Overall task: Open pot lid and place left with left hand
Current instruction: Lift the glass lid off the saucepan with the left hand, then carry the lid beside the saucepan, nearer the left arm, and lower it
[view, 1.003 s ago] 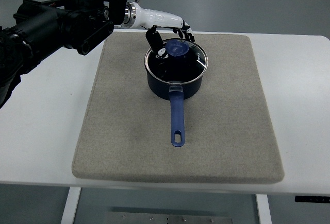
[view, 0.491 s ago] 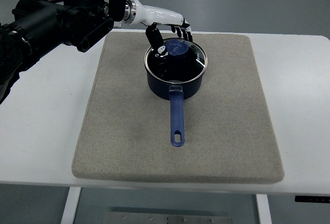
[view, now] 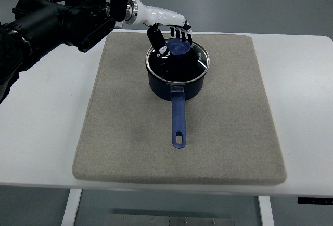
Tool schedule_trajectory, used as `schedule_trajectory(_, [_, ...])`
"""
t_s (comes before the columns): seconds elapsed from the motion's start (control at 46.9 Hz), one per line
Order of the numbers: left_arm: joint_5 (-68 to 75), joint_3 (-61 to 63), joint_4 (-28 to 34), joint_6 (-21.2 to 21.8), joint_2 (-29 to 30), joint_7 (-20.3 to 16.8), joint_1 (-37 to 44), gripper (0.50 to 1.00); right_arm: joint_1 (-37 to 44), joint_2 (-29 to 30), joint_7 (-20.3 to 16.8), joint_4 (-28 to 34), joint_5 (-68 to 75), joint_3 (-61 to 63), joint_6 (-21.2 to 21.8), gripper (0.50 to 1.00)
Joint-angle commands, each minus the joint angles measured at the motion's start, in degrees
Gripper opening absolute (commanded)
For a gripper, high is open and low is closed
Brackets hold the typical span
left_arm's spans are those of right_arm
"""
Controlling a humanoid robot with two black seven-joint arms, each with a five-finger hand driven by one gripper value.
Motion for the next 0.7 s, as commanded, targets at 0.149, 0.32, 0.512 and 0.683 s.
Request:
schedule_trajectory(0.149, [1.05, 0.52, 0.08, -0.46, -0.01, 0.0, -1.14, 0.5, 0.0, 0.0, 0.0, 0.0, -0.01, 0.0, 0.0, 0.917])
schedule_trajectory(0.32, [0.26, 0.78, 0.78, -0.46, 0.17, 0.0, -2.02, 0.5, 0.0, 0.0, 0.0, 0.0, -0.01, 0.0, 0.0, 0.917])
schedule_trajectory(0.512, [-0.26, 0.7, 3.5, -0.46, 1.14, 0.0, -2.37, 0.5, 0.0, 0.0, 0.0, 0.0, -0.01, 0.0, 0.0, 0.917])
schedule_trajectory(0.683, [-0.53, 0.08, 5.62, -0.46, 4.47, 0.0, -1.58, 0.5, 0.0, 0.0, 0.0, 0.0, -0.01, 0.0, 0.0, 0.917])
